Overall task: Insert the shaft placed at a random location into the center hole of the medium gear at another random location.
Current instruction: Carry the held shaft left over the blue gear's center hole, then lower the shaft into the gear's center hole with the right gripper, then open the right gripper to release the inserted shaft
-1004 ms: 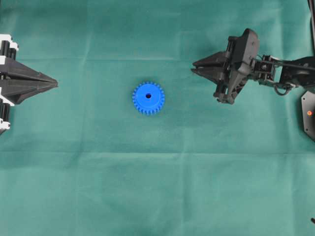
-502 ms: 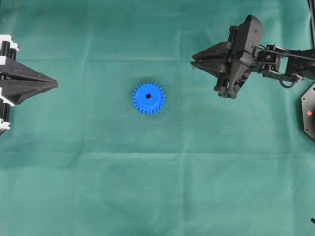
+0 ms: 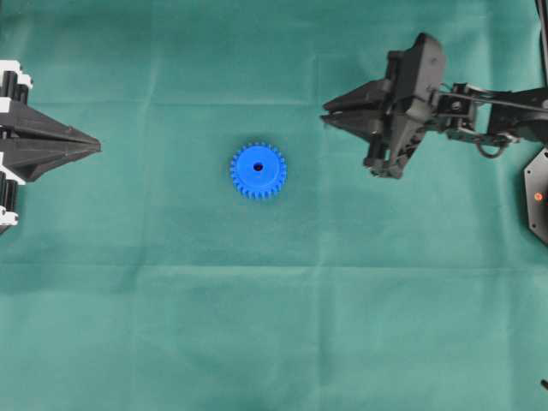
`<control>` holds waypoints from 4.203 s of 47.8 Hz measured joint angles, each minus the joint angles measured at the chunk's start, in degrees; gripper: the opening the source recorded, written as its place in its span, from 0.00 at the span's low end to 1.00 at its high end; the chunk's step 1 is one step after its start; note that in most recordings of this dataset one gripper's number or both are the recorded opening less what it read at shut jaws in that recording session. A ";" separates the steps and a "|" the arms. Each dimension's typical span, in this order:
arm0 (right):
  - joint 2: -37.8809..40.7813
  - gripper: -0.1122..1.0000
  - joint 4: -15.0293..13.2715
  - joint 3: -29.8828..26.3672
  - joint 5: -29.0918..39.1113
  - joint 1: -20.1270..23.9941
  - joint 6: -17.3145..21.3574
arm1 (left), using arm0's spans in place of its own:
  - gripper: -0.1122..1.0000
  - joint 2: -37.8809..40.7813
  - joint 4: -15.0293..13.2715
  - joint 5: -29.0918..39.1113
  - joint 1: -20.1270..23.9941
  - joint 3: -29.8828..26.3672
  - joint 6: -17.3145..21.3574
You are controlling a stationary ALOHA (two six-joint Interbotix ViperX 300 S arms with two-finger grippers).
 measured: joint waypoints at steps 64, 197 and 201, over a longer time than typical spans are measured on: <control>12.83 0.22 0.00 -15.73 1.76 7.47 0.00 | 0.10 0.00 0.00 0.00 0.00 0.09 0.00; 12.22 0.92 2.72 -16.00 2.37 7.82 0.00 | 0.10 -0.09 0.00 0.00 0.00 0.00 0.00; 10.99 0.92 2.72 -15.91 2.99 7.82 0.00 | 0.10 -0.09 0.00 0.00 0.00 0.09 0.00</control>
